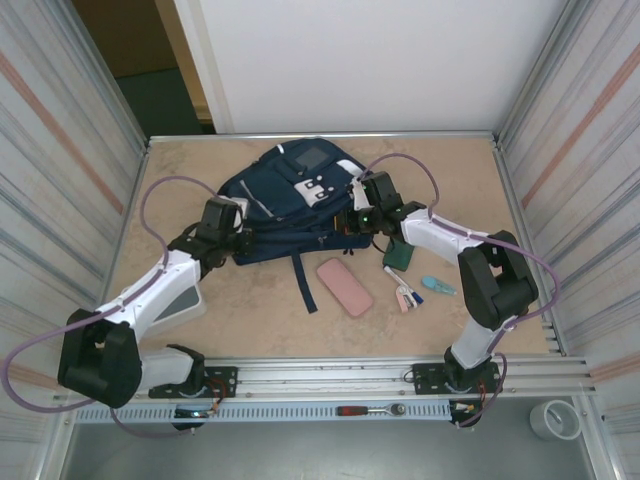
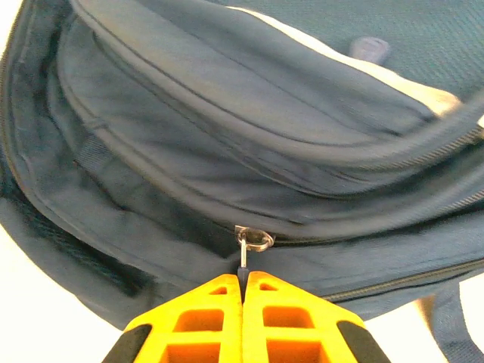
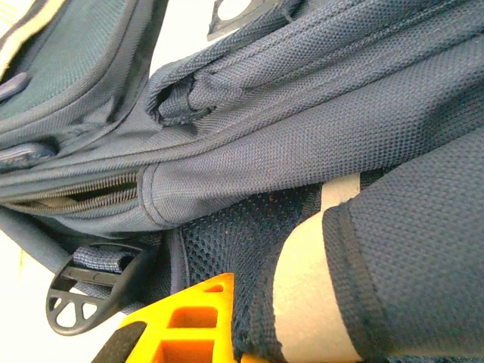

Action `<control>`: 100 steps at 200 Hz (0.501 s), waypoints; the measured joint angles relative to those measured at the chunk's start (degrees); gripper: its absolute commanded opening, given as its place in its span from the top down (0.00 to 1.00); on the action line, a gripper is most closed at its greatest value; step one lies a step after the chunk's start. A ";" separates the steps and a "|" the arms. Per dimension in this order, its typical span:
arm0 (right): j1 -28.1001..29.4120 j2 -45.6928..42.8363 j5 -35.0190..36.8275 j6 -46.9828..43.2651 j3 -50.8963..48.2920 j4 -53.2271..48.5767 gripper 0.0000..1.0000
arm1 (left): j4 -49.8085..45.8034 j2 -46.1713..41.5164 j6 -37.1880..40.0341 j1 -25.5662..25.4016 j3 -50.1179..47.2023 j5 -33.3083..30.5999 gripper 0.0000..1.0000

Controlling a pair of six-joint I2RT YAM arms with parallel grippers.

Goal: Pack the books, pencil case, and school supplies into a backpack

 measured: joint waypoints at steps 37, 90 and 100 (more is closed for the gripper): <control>-2.32 -0.04 1.07 -2.16 0.09 -3.08 1.00 | -0.02 0.00 -0.13 1.44 0.00 1.20 1.00; -2.80 1.18 -0.28 -2.27 2.08 -4.46 0.97 | 0.00 0.15 -1.70 1.18 0.00 3.45 1.00; -2.58 2.34 -0.24 -2.23 3.82 -5.09 0.94 | -0.02 0.15 -2.14 0.85 0.00 3.63 1.00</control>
